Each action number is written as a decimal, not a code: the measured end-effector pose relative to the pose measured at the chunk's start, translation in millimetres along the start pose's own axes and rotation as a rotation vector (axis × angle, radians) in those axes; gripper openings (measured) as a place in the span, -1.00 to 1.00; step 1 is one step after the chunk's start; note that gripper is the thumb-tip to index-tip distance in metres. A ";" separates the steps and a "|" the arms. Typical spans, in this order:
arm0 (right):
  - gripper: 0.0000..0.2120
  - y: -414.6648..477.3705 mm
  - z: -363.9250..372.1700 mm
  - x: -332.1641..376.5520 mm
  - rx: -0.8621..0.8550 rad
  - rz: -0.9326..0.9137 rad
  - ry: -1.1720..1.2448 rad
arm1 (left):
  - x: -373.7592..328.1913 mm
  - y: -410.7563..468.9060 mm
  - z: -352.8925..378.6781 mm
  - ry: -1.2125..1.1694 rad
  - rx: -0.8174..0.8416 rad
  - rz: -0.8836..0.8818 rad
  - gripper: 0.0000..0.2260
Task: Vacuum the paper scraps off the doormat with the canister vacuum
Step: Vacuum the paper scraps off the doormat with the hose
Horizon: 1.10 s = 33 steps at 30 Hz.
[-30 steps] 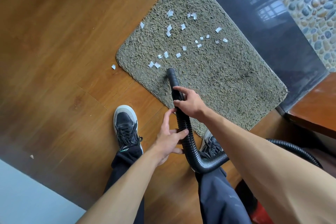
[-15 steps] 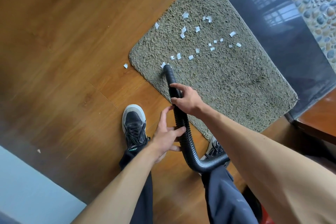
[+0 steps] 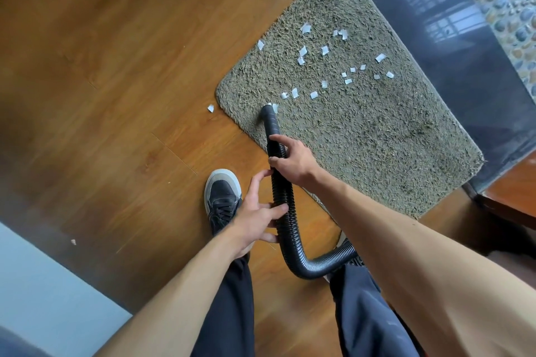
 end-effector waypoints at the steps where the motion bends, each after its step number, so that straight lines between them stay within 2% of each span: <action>1: -0.44 -1.0 -0.4 -1.8 0.001 0.004 0.001 | 0.5 -0.4 0.5 0.010 0.005 -0.006 -0.42; 14: -0.45 -2.2 -8.6 -19.4 -0.045 0.057 0.067 | -3.0 5.8 10.8 0.108 0.035 -0.028 -0.40; 26: -0.45 -4.2 8.2 -6.9 0.020 0.006 0.045 | 6.4 -5.5 -1.3 0.027 -0.012 -0.034 -0.38; 33: -0.43 -1.4 10.6 -4.2 -0.028 0.011 0.061 | -0.2 -1.2 -6.6 0.056 -0.005 -0.008 -0.40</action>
Point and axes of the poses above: each hand's wrist, its own y-axis towards the middle knuckle, its own z-axis out of the palm, x = y × z, the point moved 3 cm from there along y, towards the middle knuckle, and after that the axes turned 6 degrees about z, right-handed, at the moved point
